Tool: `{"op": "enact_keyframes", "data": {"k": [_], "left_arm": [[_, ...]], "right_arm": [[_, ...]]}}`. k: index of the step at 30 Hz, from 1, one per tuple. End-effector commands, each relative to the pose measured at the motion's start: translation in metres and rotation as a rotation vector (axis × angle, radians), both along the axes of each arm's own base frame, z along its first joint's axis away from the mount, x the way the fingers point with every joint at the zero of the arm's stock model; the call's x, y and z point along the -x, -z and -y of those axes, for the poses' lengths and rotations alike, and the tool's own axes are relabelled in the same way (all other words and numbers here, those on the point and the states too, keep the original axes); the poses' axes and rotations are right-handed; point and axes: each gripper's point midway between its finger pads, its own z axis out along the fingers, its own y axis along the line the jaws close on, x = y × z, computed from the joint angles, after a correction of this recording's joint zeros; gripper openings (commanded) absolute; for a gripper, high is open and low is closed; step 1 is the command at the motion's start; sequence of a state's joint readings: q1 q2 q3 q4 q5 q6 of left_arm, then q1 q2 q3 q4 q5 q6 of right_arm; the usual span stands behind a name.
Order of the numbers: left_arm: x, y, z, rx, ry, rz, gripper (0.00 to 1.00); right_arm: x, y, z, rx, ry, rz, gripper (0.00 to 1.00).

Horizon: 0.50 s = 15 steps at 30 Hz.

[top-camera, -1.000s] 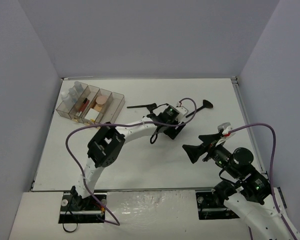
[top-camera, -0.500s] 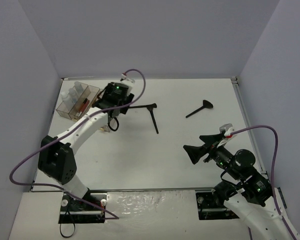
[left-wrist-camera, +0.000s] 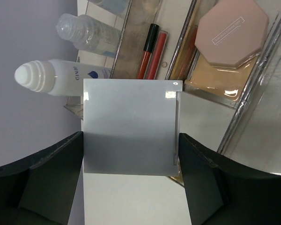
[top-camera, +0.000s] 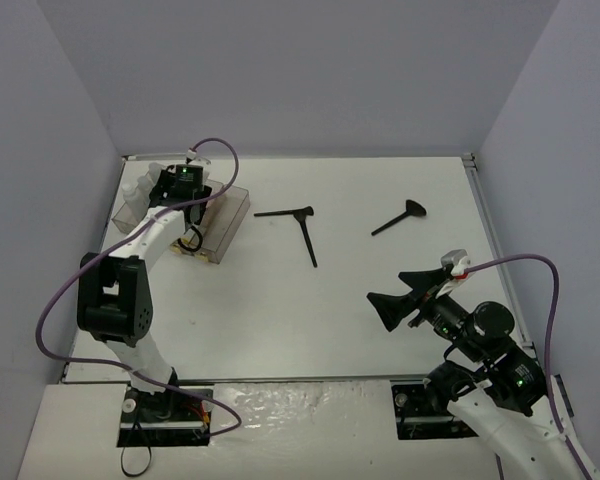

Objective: Organize the makeup

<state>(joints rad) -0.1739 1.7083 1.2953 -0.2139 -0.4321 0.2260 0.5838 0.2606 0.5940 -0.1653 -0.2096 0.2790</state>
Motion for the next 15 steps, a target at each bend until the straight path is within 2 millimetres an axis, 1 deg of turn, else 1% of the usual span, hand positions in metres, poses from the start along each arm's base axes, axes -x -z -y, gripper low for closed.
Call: {"op": "enact_keyframes", "data": {"k": [1,3,8,10,15], "left_arm": [[-0.024,-0.016,-0.012,0.026,0.005,0.098,0.56],[-0.024,-0.011,-0.011,0.040,0.014,0.089,0.57],[-0.017,-0.008,-0.007,0.067,0.036,0.097,0.64],[-0.013,-0.009,-0.007,0.066,0.042,0.102,0.65],[-0.008,-0.004,-0.004,0.078,0.058,0.088,0.71]], "right_arm": [[-0.001,-0.018,-0.004,-0.034,-0.018,0.072,1.00],[-0.003,-0.015,-0.006,-0.026,-0.024,0.064,1.00],[-0.004,-0.012,-0.010,-0.015,-0.037,0.051,1.00],[-0.004,-0.011,-0.010,-0.015,-0.037,0.053,1.00],[-0.005,-0.009,-0.012,-0.013,-0.046,0.049,1.00]]}}
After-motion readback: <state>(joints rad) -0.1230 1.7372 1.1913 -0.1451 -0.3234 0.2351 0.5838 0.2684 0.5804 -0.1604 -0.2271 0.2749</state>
